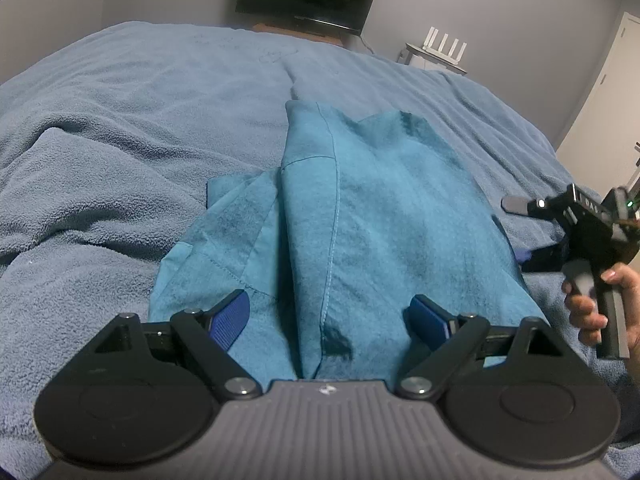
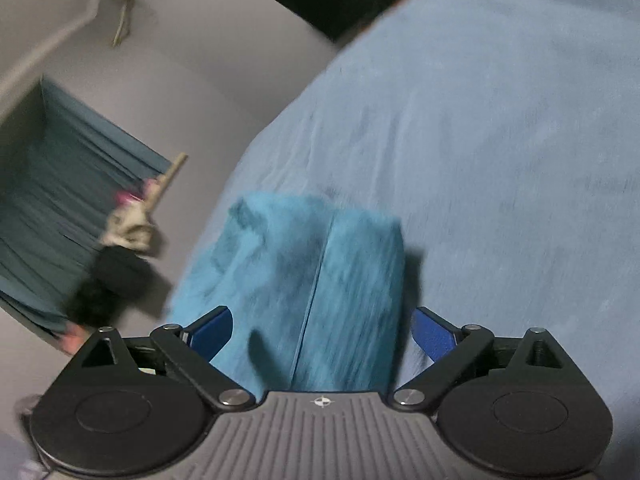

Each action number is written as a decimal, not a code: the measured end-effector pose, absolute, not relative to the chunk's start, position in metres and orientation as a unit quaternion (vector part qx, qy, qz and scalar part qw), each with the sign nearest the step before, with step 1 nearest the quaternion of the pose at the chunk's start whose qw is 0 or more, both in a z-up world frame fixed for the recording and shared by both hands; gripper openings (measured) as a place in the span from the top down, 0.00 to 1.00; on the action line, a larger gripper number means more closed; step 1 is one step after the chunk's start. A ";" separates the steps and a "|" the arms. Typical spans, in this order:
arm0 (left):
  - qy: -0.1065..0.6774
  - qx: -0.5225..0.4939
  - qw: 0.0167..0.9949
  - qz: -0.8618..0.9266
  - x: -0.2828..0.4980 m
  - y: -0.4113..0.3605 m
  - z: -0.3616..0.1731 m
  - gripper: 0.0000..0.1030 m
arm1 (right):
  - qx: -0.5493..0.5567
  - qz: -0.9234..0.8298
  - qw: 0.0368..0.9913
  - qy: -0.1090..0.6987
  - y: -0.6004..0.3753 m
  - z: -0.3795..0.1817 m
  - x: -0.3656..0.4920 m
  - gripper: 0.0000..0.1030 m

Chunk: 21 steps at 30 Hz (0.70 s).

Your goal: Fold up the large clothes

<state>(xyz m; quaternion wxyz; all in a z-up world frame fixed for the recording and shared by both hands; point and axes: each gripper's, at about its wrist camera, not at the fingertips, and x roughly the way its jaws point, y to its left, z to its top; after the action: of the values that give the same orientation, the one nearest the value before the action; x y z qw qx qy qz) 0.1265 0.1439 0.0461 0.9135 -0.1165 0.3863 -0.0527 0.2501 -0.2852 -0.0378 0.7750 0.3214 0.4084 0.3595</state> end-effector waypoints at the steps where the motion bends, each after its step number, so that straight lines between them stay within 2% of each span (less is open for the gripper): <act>1: 0.386 -0.116 0.913 -0.053 0.127 0.144 0.046 0.14 | 0.337 0.368 0.758 0.420 -0.284 -0.047 0.252 0.04; 5: 0.387 -0.118 0.913 -0.053 0.127 0.145 0.046 0.14 | 0.364 0.389 0.716 0.451 -0.265 -0.077 0.257 0.01; 10: 0.387 -0.123 0.912 -0.054 0.127 0.147 0.046 0.14 | 0.410 0.393 0.689 0.450 -0.239 -0.105 0.276 0.00; 15: 0.385 -0.130 0.912 -0.052 0.125 0.148 0.044 0.14 | 0.394 0.378 0.711 0.444 -0.215 -0.102 0.287 0.00; 18: 0.380 -0.139 0.913 -0.054 0.125 0.149 0.044 0.14 | 0.347 0.370 0.755 0.416 -0.208 -0.076 0.270 0.19; 21: 0.376 -0.151 0.912 -0.060 0.131 0.145 0.041 0.14 | 0.333 0.381 0.776 0.375 -0.223 -0.049 0.253 0.30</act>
<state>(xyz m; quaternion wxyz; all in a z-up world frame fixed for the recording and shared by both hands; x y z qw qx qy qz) 0.1310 0.1451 0.0412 0.9123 -0.1507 0.3760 -0.0597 0.2531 -0.2233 -0.0494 0.7764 0.3334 0.3752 0.3812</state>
